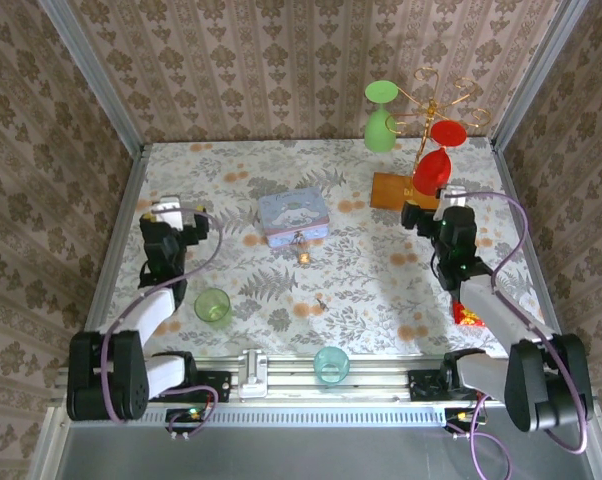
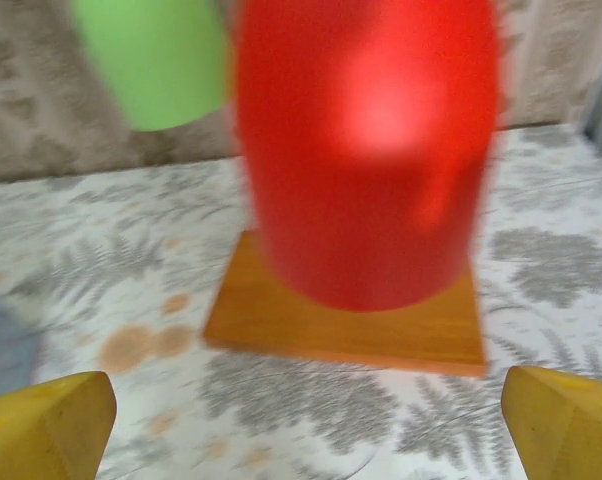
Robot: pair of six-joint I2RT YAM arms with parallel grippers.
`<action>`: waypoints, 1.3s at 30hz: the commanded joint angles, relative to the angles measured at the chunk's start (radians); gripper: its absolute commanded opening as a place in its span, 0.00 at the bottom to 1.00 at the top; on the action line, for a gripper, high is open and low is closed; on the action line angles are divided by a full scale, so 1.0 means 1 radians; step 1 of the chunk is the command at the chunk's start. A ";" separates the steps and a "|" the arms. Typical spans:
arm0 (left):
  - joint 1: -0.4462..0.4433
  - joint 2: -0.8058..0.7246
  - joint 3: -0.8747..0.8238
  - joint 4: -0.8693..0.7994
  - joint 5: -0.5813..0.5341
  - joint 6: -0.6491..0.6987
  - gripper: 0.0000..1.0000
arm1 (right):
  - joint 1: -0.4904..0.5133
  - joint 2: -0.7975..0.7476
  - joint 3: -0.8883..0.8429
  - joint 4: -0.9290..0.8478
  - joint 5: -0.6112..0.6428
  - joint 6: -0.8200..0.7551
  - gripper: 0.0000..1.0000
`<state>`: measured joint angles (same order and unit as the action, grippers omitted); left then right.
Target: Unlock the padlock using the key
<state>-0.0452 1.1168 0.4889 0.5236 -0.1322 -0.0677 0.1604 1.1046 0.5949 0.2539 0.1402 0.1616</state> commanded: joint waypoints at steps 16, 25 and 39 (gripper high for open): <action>-0.396 -0.204 0.140 -0.514 0.484 -0.407 1.00 | 0.664 0.377 0.305 -0.608 -0.083 0.185 0.71; -0.485 -0.337 0.055 -0.580 0.575 -0.476 1.00 | 0.738 0.487 0.290 -0.562 -0.083 0.257 0.54; -0.502 -0.270 0.045 -0.608 0.573 -0.449 1.00 | 0.774 0.567 0.301 -0.581 -0.069 0.245 0.46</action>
<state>-0.5385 0.8383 0.5442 -0.0818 0.4236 -0.5220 0.9279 1.6478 0.8780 -0.3035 0.0483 0.4007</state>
